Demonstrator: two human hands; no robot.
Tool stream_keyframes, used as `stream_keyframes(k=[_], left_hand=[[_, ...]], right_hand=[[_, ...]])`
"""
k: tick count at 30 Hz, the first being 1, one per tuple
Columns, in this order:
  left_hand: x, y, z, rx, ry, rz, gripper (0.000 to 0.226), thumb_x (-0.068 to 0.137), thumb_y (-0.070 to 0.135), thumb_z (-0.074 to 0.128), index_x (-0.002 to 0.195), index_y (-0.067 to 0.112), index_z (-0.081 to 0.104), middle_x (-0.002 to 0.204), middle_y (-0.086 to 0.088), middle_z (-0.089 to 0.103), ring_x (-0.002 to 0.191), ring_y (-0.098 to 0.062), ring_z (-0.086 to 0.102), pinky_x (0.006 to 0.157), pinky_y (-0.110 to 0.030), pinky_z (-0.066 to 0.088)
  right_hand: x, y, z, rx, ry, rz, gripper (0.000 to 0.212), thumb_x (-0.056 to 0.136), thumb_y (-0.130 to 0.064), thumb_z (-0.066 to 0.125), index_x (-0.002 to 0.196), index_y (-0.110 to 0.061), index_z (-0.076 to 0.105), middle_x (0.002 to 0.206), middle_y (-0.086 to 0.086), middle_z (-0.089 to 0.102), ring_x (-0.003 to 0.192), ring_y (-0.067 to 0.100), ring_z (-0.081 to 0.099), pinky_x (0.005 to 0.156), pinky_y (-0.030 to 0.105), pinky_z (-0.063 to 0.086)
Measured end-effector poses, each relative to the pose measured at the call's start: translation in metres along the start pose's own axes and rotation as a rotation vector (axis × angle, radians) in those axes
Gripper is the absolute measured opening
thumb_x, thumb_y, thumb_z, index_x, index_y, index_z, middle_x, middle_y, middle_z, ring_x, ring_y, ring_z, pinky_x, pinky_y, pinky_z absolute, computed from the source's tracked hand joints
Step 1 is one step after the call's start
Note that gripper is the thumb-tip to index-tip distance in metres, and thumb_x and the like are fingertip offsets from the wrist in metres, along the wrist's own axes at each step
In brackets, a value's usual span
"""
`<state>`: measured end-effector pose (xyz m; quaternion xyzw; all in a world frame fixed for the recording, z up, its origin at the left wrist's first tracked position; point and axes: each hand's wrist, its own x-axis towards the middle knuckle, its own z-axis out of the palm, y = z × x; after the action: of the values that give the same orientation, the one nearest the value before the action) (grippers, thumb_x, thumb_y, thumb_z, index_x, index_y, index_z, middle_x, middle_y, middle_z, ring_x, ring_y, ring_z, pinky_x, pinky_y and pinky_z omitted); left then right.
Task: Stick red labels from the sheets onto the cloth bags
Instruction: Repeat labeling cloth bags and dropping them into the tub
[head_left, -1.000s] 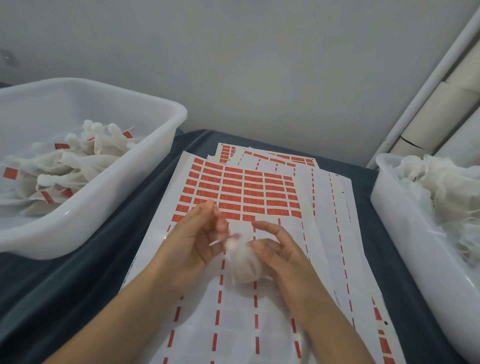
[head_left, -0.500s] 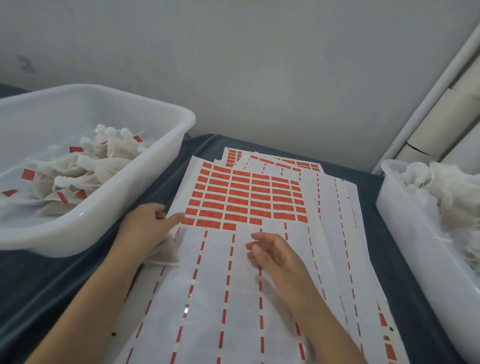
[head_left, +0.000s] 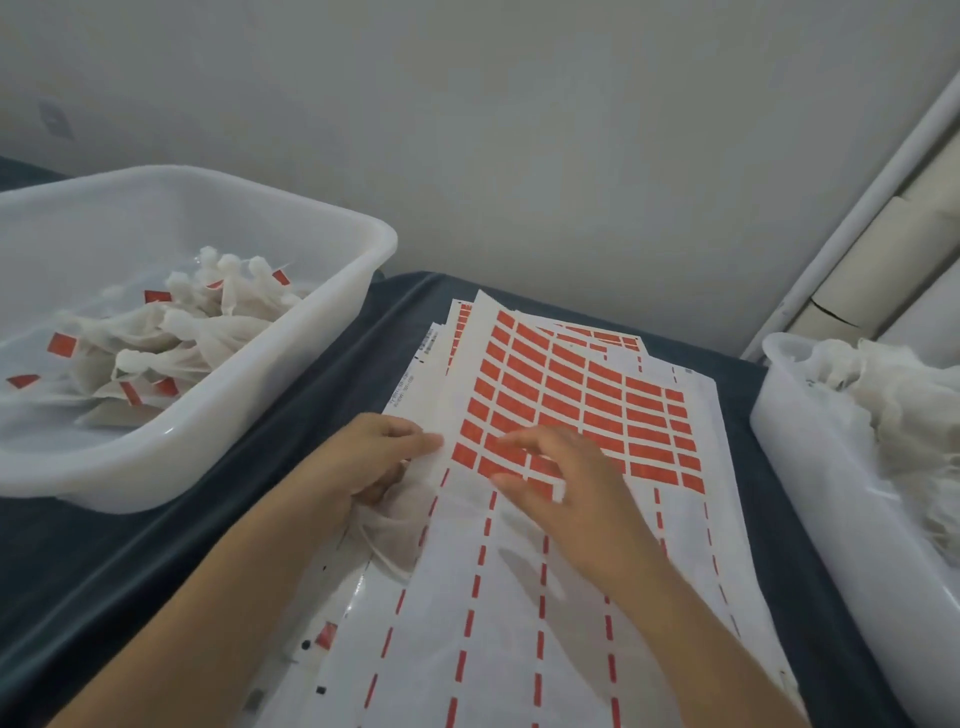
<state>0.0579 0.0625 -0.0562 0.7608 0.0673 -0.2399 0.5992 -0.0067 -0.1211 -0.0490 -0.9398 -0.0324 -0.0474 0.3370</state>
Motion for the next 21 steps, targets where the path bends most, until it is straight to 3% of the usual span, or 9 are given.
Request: stream_keyframes(k=[2,4,7,9,14,18,21], left_hand=[[0.002,0.001,0.006,0.010,0.003,0.066,0.017,0.086,0.031,0.061,0.091,0.016,0.068,0.039,0.013,0.054,0.028,-0.004,0.046,0.033,-0.010,0.033],[0.004,0.000,0.009,0.017,0.008,0.104,0.017,0.087,0.033,0.060,0.088,0.019,0.068,0.041,0.014,0.056,0.030,-0.003,0.046,0.035,-0.010,0.033],[0.005,-0.005,0.006,0.040,-0.031,0.093,0.014,0.081,0.036,0.066,0.086,0.023,0.070,0.067,0.013,0.070,0.058,-0.008,0.067,0.050,-0.016,0.047],[0.007,-0.006,0.005,0.100,-0.076,0.107,0.016,0.078,0.035,0.070,0.089,0.023,0.070,0.083,0.009,0.072,0.074,-0.015,0.069,0.056,-0.019,0.050],[0.006,-0.006,0.007,0.163,-0.119,0.266,0.013,0.081,0.031,0.066,0.092,0.025,0.070,0.085,0.014,0.071,0.071,-0.009,0.068,0.054,-0.012,0.047],[0.003,-0.013,0.016,0.200,-0.110,0.468,0.013,0.086,0.025,0.058,0.084,0.037,0.064,0.077,0.037,0.063,0.076,0.016,0.060,0.056,-0.003,0.045],[0.005,-0.020,0.018,0.339,-0.040,0.575,0.012,0.089,0.027,0.054,0.088,0.037,0.061,0.087,0.031,0.060,0.083,0.003,0.062,0.060,-0.006,0.047]], right_hand=[[0.009,-0.003,0.022,-0.037,0.036,-0.020,0.038,0.082,-0.053,0.055,0.116,-0.049,0.040,0.125,-0.031,0.039,0.112,-0.007,0.039,0.096,0.009,0.026],[0.010,0.001,0.041,0.038,0.061,0.014,0.046,0.078,-0.061,0.048,0.120,-0.052,0.032,0.137,-0.026,0.034,0.120,-0.004,0.036,0.103,0.016,0.026],[0.010,0.010,0.053,0.105,0.070,0.006,0.049,0.070,-0.070,0.042,0.115,-0.060,0.027,0.138,-0.031,0.032,0.124,-0.005,0.035,0.104,0.018,0.026],[0.011,0.014,0.054,0.068,0.092,-0.044,0.044,0.072,-0.070,0.041,0.113,-0.061,0.028,0.133,-0.036,0.033,0.121,-0.009,0.034,0.103,0.014,0.023],[0.012,0.017,0.049,0.099,0.199,-0.099,0.041,0.076,-0.062,0.047,0.115,-0.052,0.043,0.115,-0.046,0.033,0.105,-0.023,0.037,0.089,-0.006,0.024],[0.012,0.019,0.044,0.090,0.254,-0.162,0.046,0.077,-0.049,0.050,0.113,-0.025,0.066,0.115,-0.015,0.062,0.093,-0.020,0.041,0.089,-0.009,0.024],[0.010,0.018,0.040,0.052,0.294,-0.203,0.042,0.080,-0.043,0.050,0.106,-0.018,0.071,0.107,-0.004,0.070,0.093,-0.012,0.046,0.088,-0.003,0.029]])
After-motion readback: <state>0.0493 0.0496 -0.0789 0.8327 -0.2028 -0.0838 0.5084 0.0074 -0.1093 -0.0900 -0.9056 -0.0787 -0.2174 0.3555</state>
